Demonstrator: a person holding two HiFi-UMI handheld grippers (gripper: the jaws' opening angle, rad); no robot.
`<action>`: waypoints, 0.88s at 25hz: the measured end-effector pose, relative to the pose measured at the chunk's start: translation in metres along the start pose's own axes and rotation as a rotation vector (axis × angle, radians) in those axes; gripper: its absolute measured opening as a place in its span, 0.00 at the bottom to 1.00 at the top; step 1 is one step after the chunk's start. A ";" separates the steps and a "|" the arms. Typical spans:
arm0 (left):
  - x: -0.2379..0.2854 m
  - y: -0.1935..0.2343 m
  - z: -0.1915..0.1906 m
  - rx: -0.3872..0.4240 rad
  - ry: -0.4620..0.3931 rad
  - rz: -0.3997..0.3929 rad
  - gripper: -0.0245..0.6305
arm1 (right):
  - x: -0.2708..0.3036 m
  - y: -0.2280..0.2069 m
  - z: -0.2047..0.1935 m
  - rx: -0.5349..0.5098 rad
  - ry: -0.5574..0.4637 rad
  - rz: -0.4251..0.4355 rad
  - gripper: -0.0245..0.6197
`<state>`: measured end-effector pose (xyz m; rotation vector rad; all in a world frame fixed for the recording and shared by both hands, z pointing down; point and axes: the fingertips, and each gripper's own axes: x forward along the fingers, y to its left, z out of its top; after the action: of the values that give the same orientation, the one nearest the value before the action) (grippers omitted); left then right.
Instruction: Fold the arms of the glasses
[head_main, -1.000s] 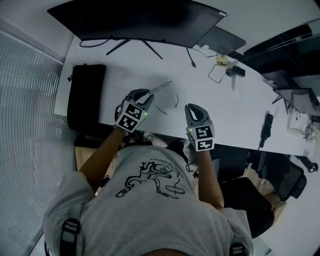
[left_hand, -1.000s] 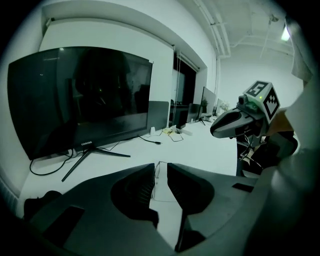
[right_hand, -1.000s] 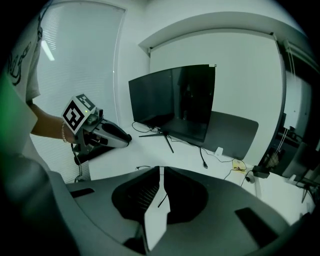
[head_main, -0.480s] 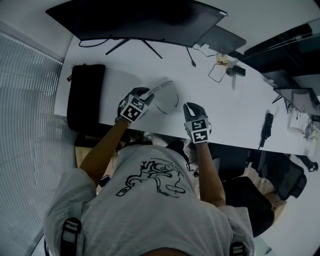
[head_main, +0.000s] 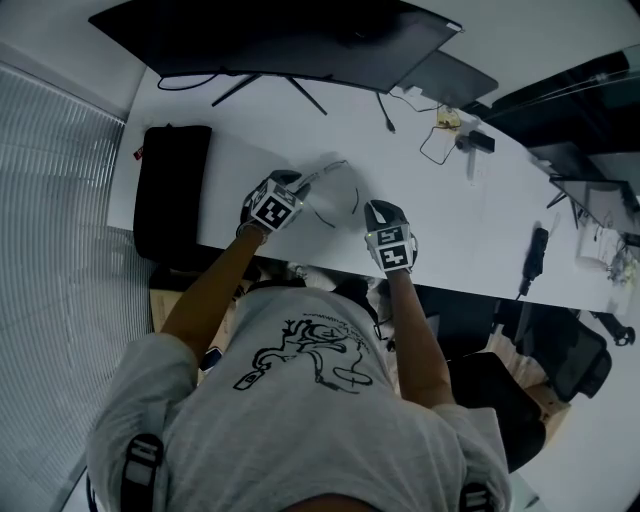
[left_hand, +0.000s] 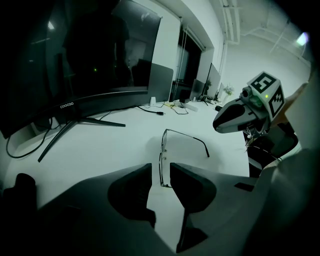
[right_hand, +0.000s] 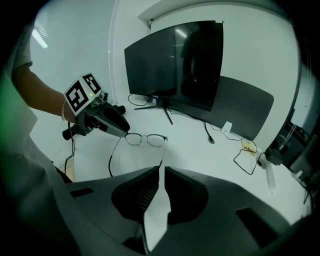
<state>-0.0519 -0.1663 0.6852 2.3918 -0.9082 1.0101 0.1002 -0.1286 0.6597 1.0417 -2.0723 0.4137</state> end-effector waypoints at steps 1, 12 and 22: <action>0.002 0.001 -0.002 -0.004 0.007 0.000 0.23 | 0.004 -0.001 -0.003 0.001 0.009 0.002 0.11; 0.015 -0.002 -0.010 -0.028 0.052 -0.027 0.21 | 0.035 -0.001 -0.034 0.058 0.090 0.031 0.11; 0.019 -0.005 -0.008 -0.028 0.048 -0.019 0.15 | 0.044 0.007 -0.042 0.045 0.124 0.059 0.11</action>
<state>-0.0421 -0.1660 0.7045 2.3389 -0.8758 1.0365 0.0987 -0.1234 0.7212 0.9580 -1.9950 0.5439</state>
